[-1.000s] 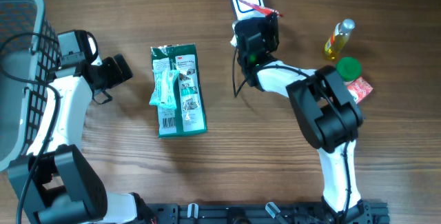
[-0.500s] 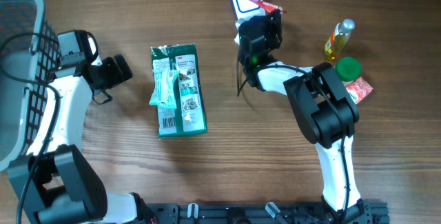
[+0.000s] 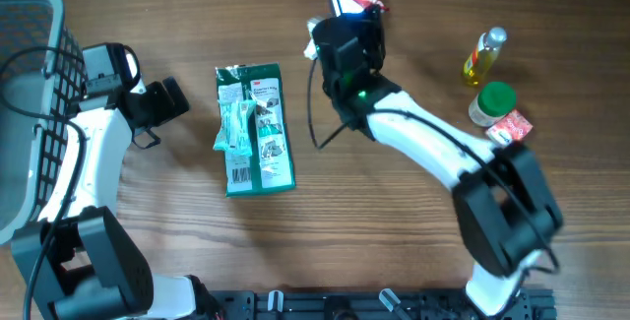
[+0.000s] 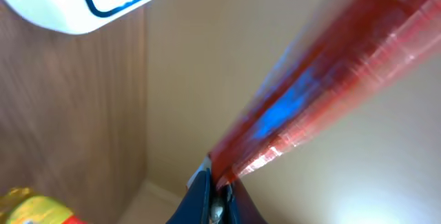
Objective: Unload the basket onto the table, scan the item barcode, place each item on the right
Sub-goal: 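Carry the red bar right and drop it on the table, then reach the right gripper to the mint-green packet on the glove pack and grasp, then pull the mint-green packet off the glove pack to the right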
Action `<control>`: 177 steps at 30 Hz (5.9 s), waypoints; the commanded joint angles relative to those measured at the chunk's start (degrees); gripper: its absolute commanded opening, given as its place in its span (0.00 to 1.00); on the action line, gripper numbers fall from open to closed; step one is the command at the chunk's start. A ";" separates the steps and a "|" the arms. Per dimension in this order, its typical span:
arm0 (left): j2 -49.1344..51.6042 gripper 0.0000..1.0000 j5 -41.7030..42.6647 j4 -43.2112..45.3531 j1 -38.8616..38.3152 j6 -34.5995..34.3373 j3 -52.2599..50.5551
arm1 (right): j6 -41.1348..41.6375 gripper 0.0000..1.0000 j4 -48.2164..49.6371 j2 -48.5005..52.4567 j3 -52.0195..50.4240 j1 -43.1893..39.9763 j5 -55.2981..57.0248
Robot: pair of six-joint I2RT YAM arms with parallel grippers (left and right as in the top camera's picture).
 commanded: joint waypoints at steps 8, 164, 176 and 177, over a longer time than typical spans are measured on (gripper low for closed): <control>0.20 1.00 0.46 -0.04 0.22 0.70 -0.07 | 72.28 0.04 -53.79 -8.83 -0.31 1.73 -45.05; 0.20 1.00 0.46 -0.02 0.22 0.70 -0.07 | 127.32 0.04 -14.64 -10.80 -27.78 -3.10 -77.94; 0.20 1.00 0.46 -0.02 0.22 0.70 -0.07 | 121.83 0.04 -8.55 -11.47 -26.75 -2.80 -76.54; 0.20 1.00 0.46 -0.02 0.22 0.70 -0.07 | 122.01 0.04 -8.81 -14.67 -26.58 -2.80 -78.68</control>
